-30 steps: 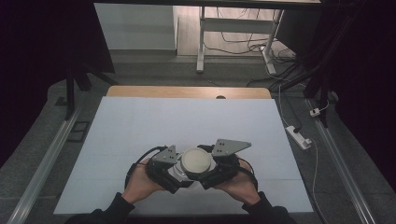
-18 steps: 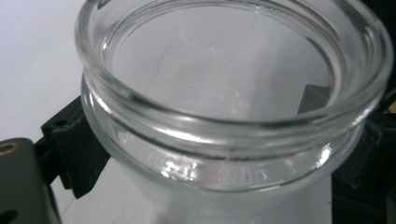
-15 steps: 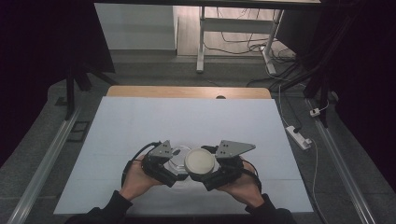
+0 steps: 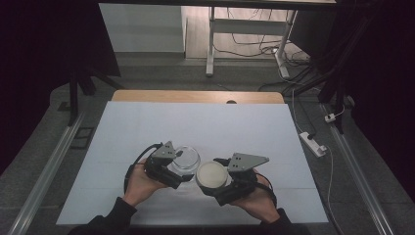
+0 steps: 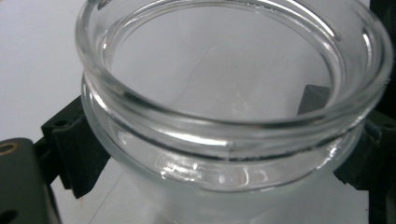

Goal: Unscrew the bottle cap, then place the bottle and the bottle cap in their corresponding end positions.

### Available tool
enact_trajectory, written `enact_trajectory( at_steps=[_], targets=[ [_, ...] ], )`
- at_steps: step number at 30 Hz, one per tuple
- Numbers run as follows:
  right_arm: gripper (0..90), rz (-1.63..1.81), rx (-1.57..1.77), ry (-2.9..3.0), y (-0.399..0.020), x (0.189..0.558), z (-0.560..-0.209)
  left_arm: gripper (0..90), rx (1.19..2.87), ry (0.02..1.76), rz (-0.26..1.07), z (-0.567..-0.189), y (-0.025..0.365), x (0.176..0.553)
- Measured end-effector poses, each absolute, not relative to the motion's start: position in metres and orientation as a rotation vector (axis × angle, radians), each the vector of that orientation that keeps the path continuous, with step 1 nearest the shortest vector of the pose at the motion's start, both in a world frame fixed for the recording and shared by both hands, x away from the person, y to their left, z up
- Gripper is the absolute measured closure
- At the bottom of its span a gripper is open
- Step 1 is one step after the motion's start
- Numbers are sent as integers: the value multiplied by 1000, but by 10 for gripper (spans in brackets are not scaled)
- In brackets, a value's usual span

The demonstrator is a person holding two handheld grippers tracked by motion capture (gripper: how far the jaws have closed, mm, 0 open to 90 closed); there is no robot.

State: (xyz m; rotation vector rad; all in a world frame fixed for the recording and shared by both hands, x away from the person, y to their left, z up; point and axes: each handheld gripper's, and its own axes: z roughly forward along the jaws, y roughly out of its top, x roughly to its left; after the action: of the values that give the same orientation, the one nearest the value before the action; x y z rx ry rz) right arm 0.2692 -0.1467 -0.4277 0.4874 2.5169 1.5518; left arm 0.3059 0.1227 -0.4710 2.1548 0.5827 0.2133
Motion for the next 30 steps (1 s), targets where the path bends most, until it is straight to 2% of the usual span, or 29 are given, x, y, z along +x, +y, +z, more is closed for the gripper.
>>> enact_trajectory(
  at_steps=[30],
  targets=[
    [76,1519,494,2570,-143,262,-455,75,2145,632,271,-464,123,334]
  ],
)
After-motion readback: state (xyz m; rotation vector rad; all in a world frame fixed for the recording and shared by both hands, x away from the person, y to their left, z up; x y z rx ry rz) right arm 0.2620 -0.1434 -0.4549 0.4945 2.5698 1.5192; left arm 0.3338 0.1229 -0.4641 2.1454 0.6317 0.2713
